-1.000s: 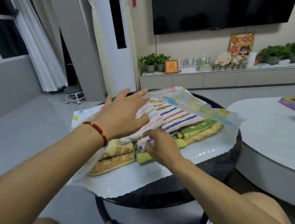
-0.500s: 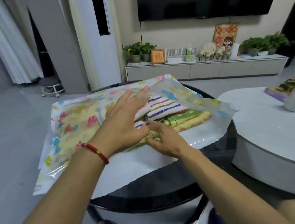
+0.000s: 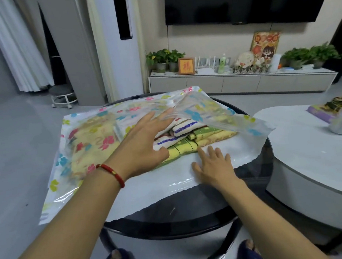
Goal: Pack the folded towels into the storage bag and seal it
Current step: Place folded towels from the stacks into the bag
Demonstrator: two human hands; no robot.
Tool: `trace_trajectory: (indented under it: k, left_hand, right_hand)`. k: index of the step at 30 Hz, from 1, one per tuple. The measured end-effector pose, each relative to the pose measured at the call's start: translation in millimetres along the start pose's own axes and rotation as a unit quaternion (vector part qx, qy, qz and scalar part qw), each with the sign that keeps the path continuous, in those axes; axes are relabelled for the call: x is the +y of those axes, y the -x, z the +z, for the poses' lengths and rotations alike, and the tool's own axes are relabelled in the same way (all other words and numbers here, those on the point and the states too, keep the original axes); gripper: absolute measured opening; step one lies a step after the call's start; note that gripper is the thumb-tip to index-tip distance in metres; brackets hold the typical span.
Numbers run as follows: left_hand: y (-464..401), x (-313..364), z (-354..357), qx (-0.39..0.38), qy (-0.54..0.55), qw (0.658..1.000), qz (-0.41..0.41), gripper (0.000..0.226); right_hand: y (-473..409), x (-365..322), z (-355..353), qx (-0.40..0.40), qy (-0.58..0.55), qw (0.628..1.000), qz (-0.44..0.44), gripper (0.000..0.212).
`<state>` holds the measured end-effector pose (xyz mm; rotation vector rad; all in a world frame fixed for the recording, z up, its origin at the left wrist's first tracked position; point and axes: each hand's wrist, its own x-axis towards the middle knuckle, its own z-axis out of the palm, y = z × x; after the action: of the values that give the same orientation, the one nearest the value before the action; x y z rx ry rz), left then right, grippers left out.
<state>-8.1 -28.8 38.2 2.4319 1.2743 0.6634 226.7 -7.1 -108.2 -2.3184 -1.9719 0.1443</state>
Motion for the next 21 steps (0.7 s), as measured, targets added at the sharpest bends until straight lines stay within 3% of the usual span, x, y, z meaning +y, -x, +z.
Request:
trace_trajectory:
  k: [4,5,8,10,13,17,21]
  left_hand:
    - [6.2,-9.0,-8.3,0.004,0.012,1.0,-0.004,0.076]
    - [8.0,-10.0,-10.3,-0.001,0.015,1.0,-0.006,0.077]
    - [10.1,-10.9,-15.8,-0.019,0.048,0.999,-0.013,0.084]
    - [12.3,-12.1,-20.7,-0.046,0.072,0.996,-0.01,0.085]
    - [16.8,-20.8,-27.4,-0.08,0.095,0.992,0.002,0.091]
    - [19.8,-30.5,-29.7,-0.077,0.107,0.991,0.003,0.092]
    - [19.7,-36.2,-23.4,-0.093,0.082,0.992,0.015,0.089]
  right_hand:
    - [24.4,-45.1,-18.8,-0.045,0.058,0.994,0.081,0.063]
    - [33.1,-65.7,-17.8,-0.022,0.084,0.996,0.035,0.063]
    - [52.3,-135.7,1.3,0.035,-0.001,0.964,-0.263,0.05]
    - [47.9,-172.9,9.3,0.018,-0.045,0.943,-0.328,0.045]
    - [30.2,-194.6,12.9,0.005,-0.048,0.955,-0.294,0.051]
    - [39.1,-166.9,18.0,0.023,-0.035,0.936,-0.35,0.051]
    - [57.7,-80.7,17.0,0.047,-0.025,0.975,-0.216,0.051]
